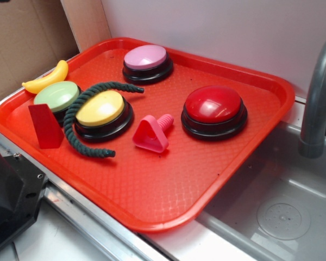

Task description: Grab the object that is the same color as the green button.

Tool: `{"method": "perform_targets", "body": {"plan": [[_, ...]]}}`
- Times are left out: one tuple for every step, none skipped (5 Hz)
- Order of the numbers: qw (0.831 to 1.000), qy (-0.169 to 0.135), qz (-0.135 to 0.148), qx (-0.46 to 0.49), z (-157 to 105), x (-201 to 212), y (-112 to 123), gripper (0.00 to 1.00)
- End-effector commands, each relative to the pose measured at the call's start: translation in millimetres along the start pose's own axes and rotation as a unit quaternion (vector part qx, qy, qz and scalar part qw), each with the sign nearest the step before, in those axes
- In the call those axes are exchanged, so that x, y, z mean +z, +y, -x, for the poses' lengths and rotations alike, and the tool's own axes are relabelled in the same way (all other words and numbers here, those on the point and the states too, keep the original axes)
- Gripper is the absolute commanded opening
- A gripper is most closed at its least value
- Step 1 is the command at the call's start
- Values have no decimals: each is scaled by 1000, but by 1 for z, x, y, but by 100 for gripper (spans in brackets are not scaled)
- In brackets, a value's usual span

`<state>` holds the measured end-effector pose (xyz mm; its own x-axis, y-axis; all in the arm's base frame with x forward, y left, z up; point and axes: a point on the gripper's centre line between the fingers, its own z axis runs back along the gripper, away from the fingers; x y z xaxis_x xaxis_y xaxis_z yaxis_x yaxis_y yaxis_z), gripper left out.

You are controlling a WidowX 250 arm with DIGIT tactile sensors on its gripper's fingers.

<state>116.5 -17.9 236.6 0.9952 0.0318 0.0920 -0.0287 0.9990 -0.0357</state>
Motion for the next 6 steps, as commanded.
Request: {"method": "perform_targets", "body": {"plan": [[1000,0,0,0,0,0,0,100],[999,19,36,5,-4,-20,-4,100],[999,23,23,38,-10,-44,-12,100],[995,19,26,97,-15,-65,-9,100],[986,20,29,161,-16,-90,-1,100],[973,6,32,228,-15,-114,6,100]]}}
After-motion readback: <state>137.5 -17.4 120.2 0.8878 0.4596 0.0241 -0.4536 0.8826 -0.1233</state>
